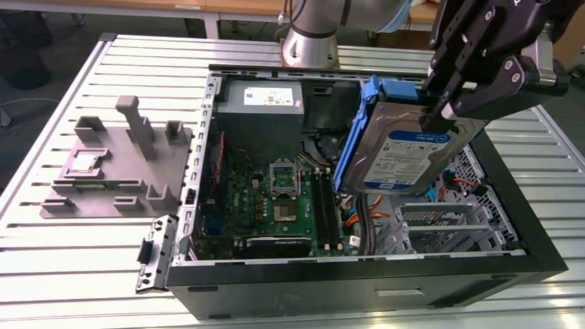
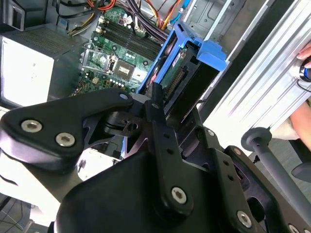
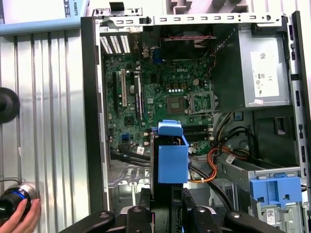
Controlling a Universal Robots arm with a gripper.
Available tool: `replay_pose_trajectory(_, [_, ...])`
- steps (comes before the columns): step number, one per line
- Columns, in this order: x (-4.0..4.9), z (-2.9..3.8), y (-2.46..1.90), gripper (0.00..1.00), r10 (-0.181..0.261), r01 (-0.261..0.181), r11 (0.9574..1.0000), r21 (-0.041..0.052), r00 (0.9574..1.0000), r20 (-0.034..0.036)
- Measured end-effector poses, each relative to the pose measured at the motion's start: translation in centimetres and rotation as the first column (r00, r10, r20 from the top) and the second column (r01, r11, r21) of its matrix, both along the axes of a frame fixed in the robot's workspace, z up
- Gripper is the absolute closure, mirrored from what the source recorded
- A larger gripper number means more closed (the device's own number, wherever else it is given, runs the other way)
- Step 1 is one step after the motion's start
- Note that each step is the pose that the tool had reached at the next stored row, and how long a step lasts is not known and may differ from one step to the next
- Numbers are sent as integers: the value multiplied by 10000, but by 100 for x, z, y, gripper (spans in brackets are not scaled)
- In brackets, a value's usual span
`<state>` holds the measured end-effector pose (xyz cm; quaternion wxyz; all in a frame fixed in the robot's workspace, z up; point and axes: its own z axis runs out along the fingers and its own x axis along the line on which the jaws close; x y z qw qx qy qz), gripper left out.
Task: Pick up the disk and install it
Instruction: 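Insert the disk into the insertion slot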
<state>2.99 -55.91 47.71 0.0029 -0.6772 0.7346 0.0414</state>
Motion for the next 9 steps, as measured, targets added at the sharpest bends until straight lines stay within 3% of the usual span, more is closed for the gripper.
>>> replay_pose_trajectory(9, [41, -17, -78, 65, -5, 5, 10000, 12, 10000, 0])
